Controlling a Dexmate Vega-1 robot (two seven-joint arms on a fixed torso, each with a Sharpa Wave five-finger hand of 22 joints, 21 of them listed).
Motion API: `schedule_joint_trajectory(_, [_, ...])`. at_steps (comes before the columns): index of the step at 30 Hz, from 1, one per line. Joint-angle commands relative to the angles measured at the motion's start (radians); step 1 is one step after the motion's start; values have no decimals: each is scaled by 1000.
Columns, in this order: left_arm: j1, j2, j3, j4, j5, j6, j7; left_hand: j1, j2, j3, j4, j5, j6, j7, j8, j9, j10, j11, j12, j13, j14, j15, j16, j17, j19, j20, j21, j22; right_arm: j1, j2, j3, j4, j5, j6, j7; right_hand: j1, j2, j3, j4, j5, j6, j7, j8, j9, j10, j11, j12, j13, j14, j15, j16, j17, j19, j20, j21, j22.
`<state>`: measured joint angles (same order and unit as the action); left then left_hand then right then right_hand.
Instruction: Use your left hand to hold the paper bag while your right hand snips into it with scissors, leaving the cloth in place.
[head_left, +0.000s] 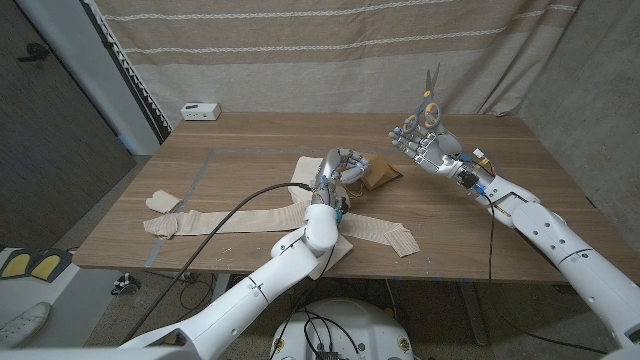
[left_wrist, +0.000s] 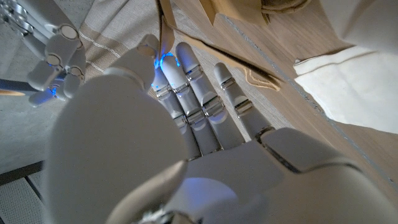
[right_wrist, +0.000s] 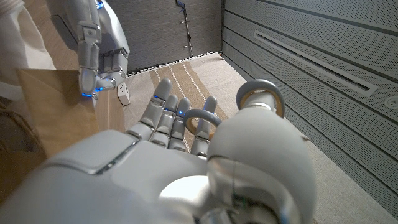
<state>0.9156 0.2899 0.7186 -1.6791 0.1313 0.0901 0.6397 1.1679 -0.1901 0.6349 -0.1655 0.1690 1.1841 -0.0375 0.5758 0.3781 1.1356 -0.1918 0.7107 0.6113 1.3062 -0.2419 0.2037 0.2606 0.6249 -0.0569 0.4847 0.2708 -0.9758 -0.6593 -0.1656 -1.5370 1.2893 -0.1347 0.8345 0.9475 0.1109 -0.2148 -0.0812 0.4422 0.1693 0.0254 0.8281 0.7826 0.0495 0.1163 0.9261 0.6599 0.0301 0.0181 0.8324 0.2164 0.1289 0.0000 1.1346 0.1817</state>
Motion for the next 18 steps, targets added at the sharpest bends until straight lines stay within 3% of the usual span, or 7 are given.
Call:
schedule_joint_trajectory(1, [-3, -1, -51, 54, -88, -133, -22, 47, 37, -6, 1, 2, 7, 4, 1, 6, -11, -3, 5, 5, -4, -1, 2, 5, -8, -113, 9, 5, -4, 4, 2, 6, 1, 6, 6, -6, 4, 7, 0, -1, -36, 44, 0, 1, 5, 4, 5, 5, 4, 0, -1, 1, 10, 3, 1, 3])
schedule_joint_trajectory(8, [-7, 3, -71, 93, -165, -231, -92, 51, 42, -10, 3, 3, -2, 6, 0, 10, -17, -4, 11, 15, -13, -1, 2, 10, -16, -113, 17, 11, -1, 10, -2, 9, -2, 11, 8, -6, 3, 7, 0, -1, -35, 46, -1, 0, 5, 4, 5, 5, 4, 1, -1, 1, 10, 3, 0, 3])
schedule_joint_trajectory(18, [-7, 1, -95, 105, -211, -278, -126, 57, 48, -18, 3, 4, -7, 3, 1, 13, -28, -4, 12, 22, -21, -1, 4, 18, -26, -115, 30, 20, 1, 13, -5, 10, -3, 11, 5, -6, 4, 7, 0, -1, -36, 45, -1, 1, 6, 2, 6, 5, 4, 1, -1, 1, 12, 3, -1, 3])
